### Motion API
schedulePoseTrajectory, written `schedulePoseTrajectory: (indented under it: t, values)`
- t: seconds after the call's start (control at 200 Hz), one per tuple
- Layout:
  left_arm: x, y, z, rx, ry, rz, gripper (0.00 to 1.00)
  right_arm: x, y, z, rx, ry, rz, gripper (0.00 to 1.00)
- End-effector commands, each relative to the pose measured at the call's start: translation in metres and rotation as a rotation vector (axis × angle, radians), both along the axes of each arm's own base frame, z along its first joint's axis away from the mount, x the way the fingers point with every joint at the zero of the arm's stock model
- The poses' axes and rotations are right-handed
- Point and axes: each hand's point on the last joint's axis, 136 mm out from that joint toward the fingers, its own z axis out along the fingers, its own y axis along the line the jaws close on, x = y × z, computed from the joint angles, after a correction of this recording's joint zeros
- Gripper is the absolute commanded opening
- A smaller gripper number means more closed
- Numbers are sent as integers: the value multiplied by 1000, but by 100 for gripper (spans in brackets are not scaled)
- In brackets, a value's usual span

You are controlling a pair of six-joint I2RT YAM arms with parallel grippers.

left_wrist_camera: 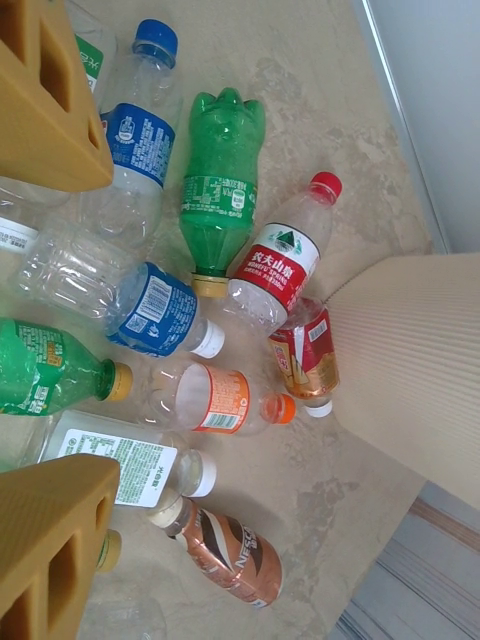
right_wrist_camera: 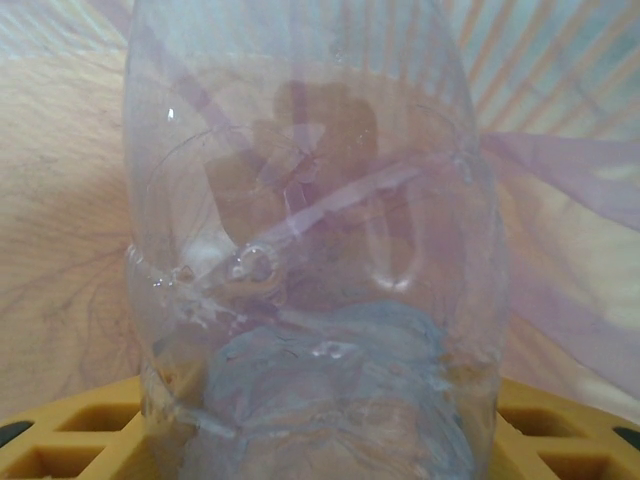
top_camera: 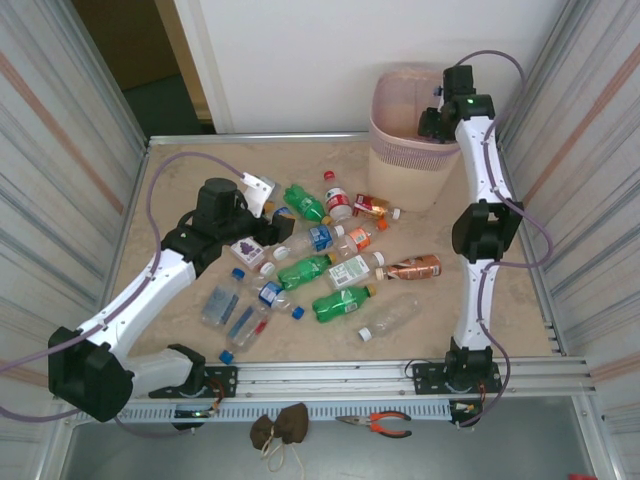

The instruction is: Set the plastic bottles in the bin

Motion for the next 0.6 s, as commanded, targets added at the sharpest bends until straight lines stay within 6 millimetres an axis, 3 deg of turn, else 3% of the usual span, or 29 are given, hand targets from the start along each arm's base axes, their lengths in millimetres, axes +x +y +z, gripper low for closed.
schedulePoseTrajectory:
  t: [0.0,0.366,0.591]
  values:
    - [2,-3,4,-29,-9,-8,70,-30,-22,28,-92,25,-8,58]
    - [6,-9,-4,-45,20,-17,69,-85,-82,17,-166,203,-107,60]
    - [9,-12,-7,-55,41,-23,68,-110,-98,22,-203,246,-137,62]
